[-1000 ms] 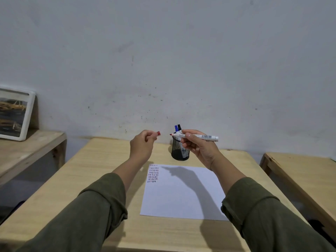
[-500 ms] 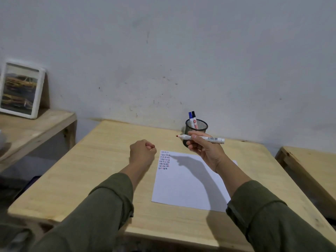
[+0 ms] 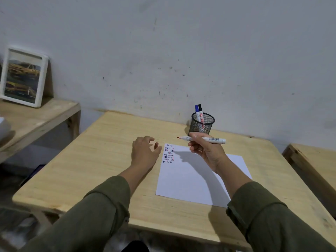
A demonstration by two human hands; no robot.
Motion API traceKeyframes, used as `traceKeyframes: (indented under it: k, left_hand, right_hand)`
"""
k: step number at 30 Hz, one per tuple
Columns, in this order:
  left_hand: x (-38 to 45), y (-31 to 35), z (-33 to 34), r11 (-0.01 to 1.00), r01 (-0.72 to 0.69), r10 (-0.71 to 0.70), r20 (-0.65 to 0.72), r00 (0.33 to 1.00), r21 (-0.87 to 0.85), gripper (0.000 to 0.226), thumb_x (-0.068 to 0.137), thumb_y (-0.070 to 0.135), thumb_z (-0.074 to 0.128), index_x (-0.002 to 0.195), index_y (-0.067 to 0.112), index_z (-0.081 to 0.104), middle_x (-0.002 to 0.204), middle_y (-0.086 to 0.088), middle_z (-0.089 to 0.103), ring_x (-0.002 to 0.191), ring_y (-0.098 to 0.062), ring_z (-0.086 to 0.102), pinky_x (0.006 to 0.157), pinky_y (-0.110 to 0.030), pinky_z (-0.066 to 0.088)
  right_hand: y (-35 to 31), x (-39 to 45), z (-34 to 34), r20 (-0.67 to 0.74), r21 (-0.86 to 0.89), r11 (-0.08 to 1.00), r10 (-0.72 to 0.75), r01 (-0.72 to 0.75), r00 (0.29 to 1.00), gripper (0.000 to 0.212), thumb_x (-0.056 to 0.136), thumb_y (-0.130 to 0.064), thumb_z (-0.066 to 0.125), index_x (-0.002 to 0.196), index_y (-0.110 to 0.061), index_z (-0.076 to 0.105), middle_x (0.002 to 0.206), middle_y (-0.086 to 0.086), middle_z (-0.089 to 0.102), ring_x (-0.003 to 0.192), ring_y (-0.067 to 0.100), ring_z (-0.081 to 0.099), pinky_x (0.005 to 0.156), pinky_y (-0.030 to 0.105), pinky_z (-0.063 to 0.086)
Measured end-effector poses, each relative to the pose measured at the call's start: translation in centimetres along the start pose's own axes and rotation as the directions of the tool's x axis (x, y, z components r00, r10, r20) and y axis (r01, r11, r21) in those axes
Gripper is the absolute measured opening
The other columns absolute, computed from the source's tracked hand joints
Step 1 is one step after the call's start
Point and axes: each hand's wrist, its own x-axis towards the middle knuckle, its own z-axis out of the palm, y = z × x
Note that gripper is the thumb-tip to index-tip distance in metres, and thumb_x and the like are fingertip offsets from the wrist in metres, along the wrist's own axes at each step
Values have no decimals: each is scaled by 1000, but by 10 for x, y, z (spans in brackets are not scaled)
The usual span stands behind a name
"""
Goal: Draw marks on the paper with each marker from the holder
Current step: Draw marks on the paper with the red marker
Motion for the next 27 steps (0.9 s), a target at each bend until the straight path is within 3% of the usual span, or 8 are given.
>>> traceKeyframes:
  k: [5, 8, 11, 15, 27]
  left_hand:
    - [-30, -12, -5, 987, -148, 141, 109, 984, 59, 37, 78, 34, 69, 110, 19, 60, 117, -2, 57, 116, -18, 46, 86, -19, 31]
    - [-42, -19, -6, 976, -208, 193, 181, 964, 69, 40, 76, 39, 68, 111, 23, 61, 114, 4, 62, 112, -16, 49, 95, -29, 40]
    - [-46, -18, -6, 961, -254, 222, 234, 946, 114, 38, 76, 45, 65, 110, 29, 64, 112, 10, 63, 112, -15, 49, 98, -34, 39]
    - [-45, -19, -5, 957, -263, 226, 251, 941, 123, 36, 76, 47, 64, 109, 31, 66, 114, 13, 63, 114, -13, 47, 98, -32, 35]
    - [-44, -18, -5, 960, -259, 226, 242, 944, 110, 38, 75, 46, 65, 109, 28, 67, 114, 11, 65, 113, -14, 49, 100, -36, 38]
  right_hand:
    - [20, -9, 5, -30, -99, 995, 27, -30, 999, 8, 87, -8, 61, 89, -9, 70, 67, 11, 62, 54, 16, 56, 60, 21, 52]
    - [31, -13, 8, -73, -162, 985, 46, -57, 996, 11, 84, -6, 64, 90, -11, 71, 67, 8, 64, 58, 17, 57, 63, 24, 50]
    - [40, -18, 8, -137, -220, 972, 53, -82, 989, 7, 81, -6, 66, 82, -10, 72, 66, 7, 63, 58, 14, 55, 61, 22, 47]
    - [48, -23, 6, -183, -263, 958, 65, -112, 981, 7, 83, -12, 65, 78, -13, 70, 65, 4, 62, 57, 9, 54, 58, 18, 46]
    - [49, -23, 7, -148, -321, 941, 62, -108, 987, 8, 85, -14, 65, 84, -9, 71, 68, 4, 63, 53, 4, 55, 55, 13, 46]
